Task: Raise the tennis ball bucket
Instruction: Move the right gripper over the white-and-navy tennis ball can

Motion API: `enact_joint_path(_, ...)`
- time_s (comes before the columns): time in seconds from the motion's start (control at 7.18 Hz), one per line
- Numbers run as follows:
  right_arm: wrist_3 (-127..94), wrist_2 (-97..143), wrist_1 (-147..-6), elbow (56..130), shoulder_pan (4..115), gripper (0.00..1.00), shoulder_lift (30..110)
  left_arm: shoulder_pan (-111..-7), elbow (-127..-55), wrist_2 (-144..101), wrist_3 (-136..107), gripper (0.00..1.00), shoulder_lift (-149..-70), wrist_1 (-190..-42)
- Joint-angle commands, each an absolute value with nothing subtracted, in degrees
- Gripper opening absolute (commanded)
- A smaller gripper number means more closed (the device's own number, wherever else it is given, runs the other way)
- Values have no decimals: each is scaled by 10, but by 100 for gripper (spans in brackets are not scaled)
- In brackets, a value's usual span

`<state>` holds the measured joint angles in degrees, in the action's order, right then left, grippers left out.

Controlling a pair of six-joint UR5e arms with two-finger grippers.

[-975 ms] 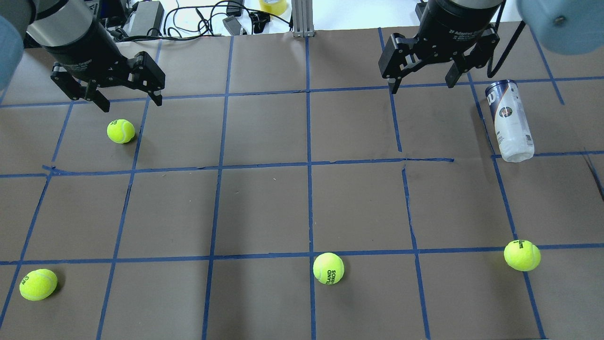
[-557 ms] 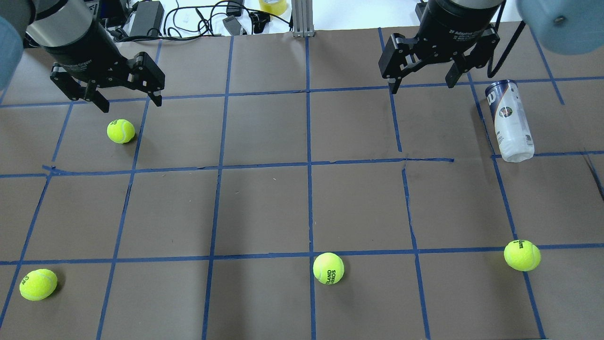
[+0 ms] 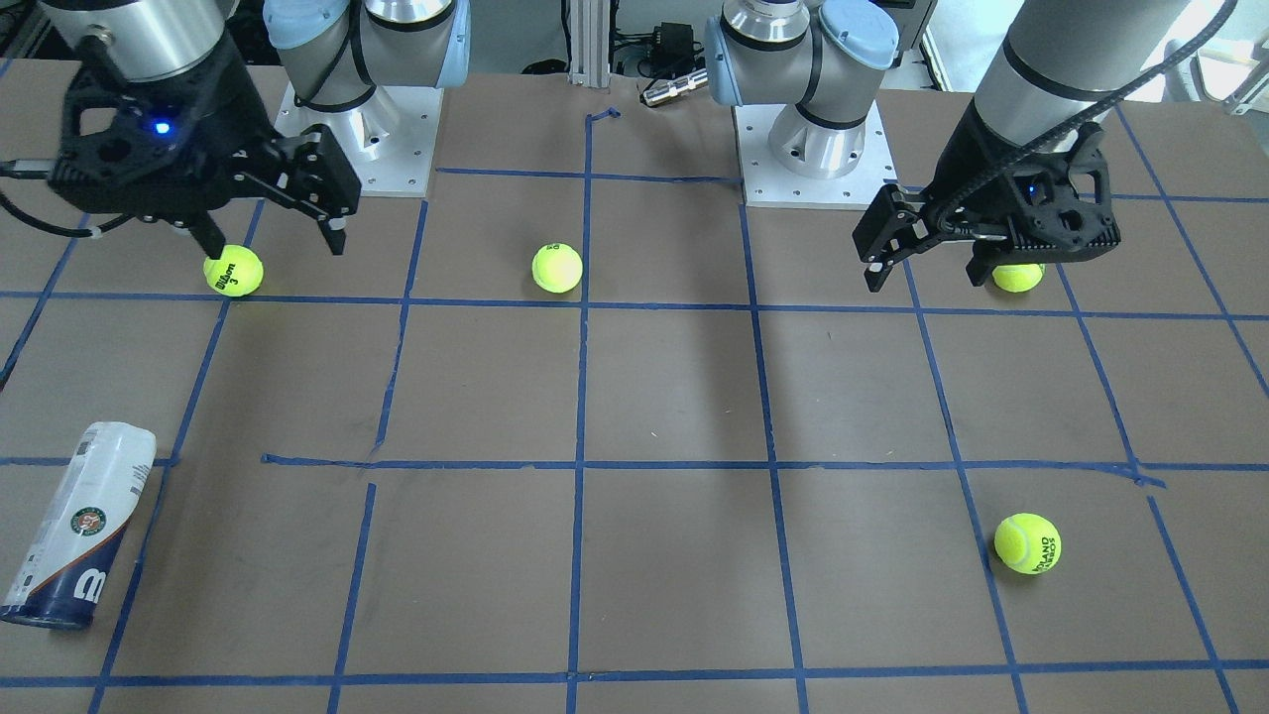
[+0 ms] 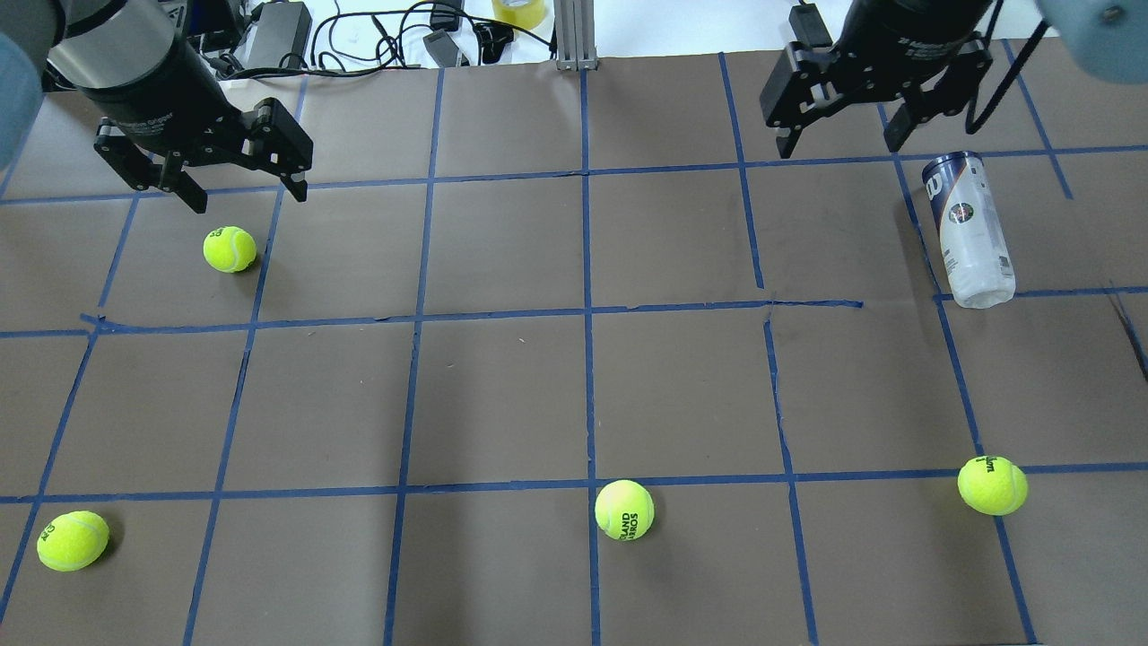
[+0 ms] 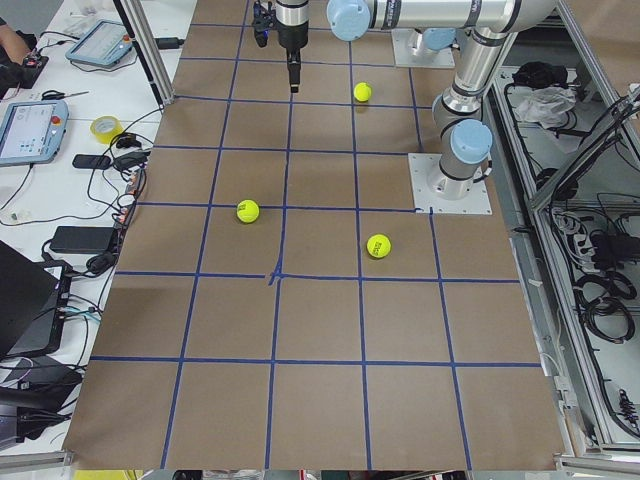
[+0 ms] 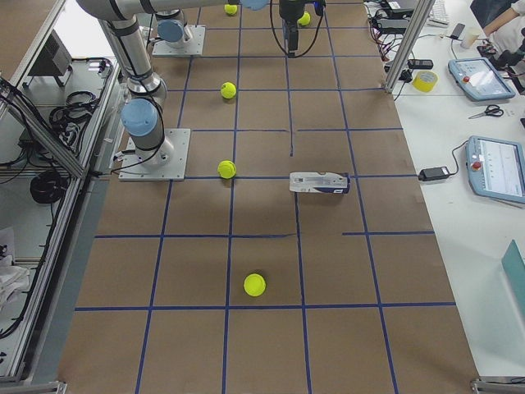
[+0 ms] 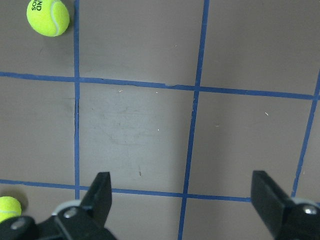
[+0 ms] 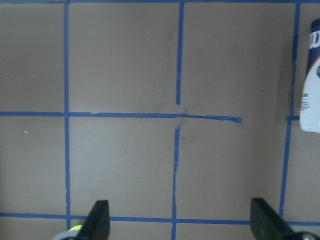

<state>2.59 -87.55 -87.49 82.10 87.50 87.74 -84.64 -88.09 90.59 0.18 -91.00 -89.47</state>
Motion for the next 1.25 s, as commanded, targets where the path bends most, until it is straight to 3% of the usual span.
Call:
enact_joint_path(0.0,90,-875,-898,819,780,100,854,-846,-882,906,4,100,-910,-895)
enact_joint_path(1.11,222,-888,-1120,820,649,100,586,-846,-886,907,5,100,-910,-895)
